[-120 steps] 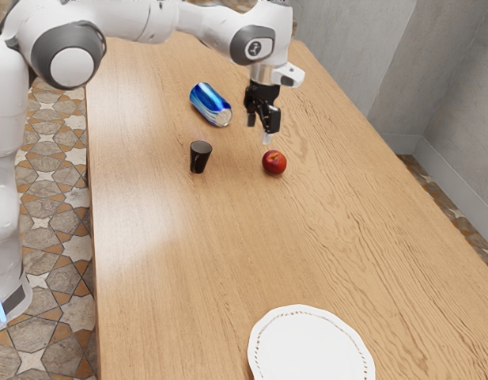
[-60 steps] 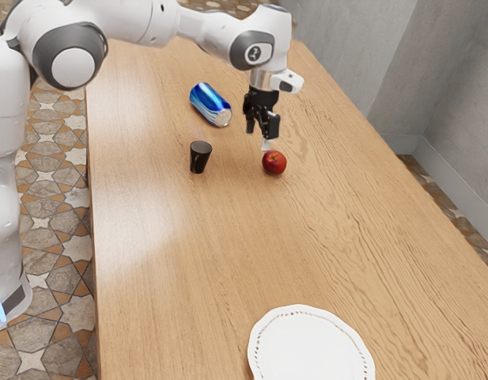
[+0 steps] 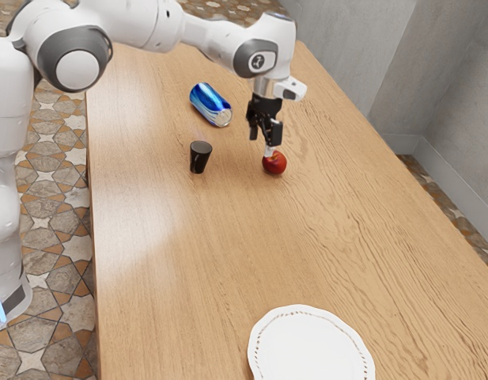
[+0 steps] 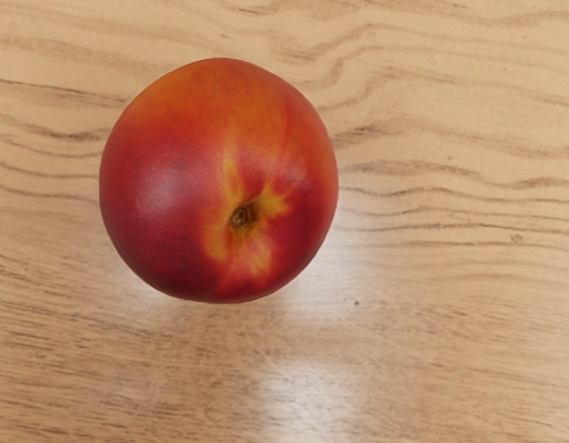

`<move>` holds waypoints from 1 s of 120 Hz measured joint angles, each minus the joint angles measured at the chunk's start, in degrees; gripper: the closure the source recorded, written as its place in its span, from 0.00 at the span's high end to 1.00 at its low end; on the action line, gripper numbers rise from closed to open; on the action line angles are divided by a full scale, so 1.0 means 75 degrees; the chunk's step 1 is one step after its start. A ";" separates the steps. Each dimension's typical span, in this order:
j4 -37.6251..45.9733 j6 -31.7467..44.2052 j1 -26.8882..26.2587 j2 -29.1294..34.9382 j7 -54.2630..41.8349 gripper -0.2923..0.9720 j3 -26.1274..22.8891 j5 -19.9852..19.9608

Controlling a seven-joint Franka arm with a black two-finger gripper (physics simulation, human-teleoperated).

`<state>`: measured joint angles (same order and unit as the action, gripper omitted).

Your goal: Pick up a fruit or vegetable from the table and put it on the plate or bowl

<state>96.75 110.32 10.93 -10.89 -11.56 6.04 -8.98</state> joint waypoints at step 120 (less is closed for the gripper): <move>-0.0745 0.0062 0.0264 -0.0873 -0.0027 0.77 0.0148 0.0200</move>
<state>91.16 110.78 12.91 -17.44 -11.76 7.15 -7.48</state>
